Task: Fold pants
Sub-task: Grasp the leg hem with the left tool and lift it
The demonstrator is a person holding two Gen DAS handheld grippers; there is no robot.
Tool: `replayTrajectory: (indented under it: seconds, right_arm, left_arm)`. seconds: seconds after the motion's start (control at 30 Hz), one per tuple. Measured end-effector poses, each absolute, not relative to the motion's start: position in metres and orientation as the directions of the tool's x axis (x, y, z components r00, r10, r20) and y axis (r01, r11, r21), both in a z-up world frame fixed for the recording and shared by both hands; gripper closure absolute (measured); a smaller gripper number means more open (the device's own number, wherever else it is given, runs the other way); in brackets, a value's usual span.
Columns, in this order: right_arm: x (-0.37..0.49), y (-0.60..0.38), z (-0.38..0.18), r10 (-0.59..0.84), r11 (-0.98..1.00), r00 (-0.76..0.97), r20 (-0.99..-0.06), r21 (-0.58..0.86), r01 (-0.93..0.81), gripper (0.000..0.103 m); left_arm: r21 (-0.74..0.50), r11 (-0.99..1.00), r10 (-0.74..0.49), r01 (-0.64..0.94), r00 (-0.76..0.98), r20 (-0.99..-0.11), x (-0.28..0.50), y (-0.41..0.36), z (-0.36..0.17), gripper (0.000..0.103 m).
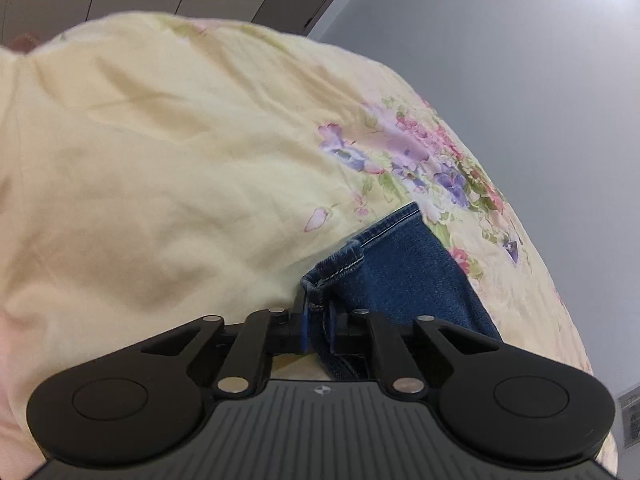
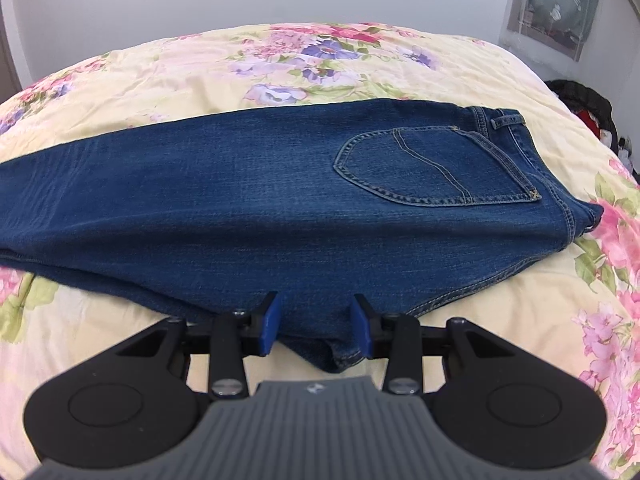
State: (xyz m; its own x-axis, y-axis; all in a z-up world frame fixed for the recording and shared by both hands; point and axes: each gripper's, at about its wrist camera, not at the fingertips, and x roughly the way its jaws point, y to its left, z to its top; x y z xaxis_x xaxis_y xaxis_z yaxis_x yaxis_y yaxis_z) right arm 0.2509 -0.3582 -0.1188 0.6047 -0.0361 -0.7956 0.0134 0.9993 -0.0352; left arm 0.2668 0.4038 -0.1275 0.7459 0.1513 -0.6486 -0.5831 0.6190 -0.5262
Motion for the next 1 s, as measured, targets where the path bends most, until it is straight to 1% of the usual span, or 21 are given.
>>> replayTrajectory:
  seconds: [0.13,0.2,0.3,0.43,0.47,0.53,0.57,0.6,0.67,0.77,0.9,1.0]
  right_arm:
    - [0.238,-0.35,-0.118,-0.068,0.996,0.594,-0.802,-0.09,-0.007,0.067]
    - [0.231,-0.345,-0.122,-0.094,0.991,0.586,-0.805,-0.132,-0.022,0.064]
    - [0.225,-0.341,-0.129,-0.121,0.985,0.577,-0.808,-0.168,-0.029,0.064]
    - [0.227,-0.344,-0.131,-0.139,0.985,0.584,-0.8,-0.175,-0.005,0.065]
    - [0.229,-0.346,-0.131,-0.144,0.986,0.585,-0.798,-0.169,0.013,0.068]
    - [0.234,-0.35,-0.133,-0.156,0.986,0.576,-0.803,-0.16,0.044,0.079]
    - [0.238,-0.352,-0.135,-0.163,0.986,0.558,-0.814,-0.157,0.06,0.089]
    - [0.24,-0.355,-0.136,-0.164,0.986,0.548,-0.82,-0.149,0.072,0.096]
    - [0.24,-0.361,-0.128,-0.159,0.987,0.564,-0.81,-0.134,0.086,0.102]
    - [0.233,-0.366,-0.109,-0.172,0.984,0.607,-0.776,-0.157,0.079,0.103]
    - [0.239,-0.378,-0.128,-0.151,0.988,0.529,-0.835,-0.137,0.066,0.103]
    - [0.243,-0.376,-0.143,-0.156,0.988,0.508,-0.847,-0.144,0.063,0.103]
  left_arm:
    - [-0.499,0.65,0.155,-0.573,0.743,-0.651,0.27,0.401,-0.114,0.095]
    - [-0.499,0.638,0.154,-0.586,0.732,-0.663,0.271,0.403,-0.116,0.095]
    - [-0.481,0.643,0.169,-0.596,0.723,-0.67,0.272,0.4,-0.117,0.095]
    - [-0.462,0.652,0.18,-0.602,0.714,-0.677,0.275,0.398,-0.114,0.095]
    - [-0.457,0.655,0.182,-0.602,0.713,-0.678,0.275,0.397,-0.112,0.095]
    - [-0.434,0.671,0.194,-0.601,0.708,-0.679,0.278,0.394,-0.106,0.095]
    - [-0.425,0.68,0.201,-0.598,0.709,-0.676,0.279,0.392,-0.102,0.095]
    - [-0.419,0.688,0.207,-0.593,0.714,-0.669,0.279,0.39,-0.096,0.095]
    - [-0.417,0.702,0.214,-0.577,0.73,-0.649,0.28,0.388,-0.082,0.095]
    - [-0.395,0.721,0.219,-0.569,0.728,-0.649,0.281,0.391,-0.076,0.095]
    - [-0.35,0.708,0.228,-0.613,0.668,-0.709,0.283,0.396,-0.11,0.095]
    - [-0.342,0.704,0.225,-0.623,0.652,-0.724,0.282,0.397,-0.133,0.095]
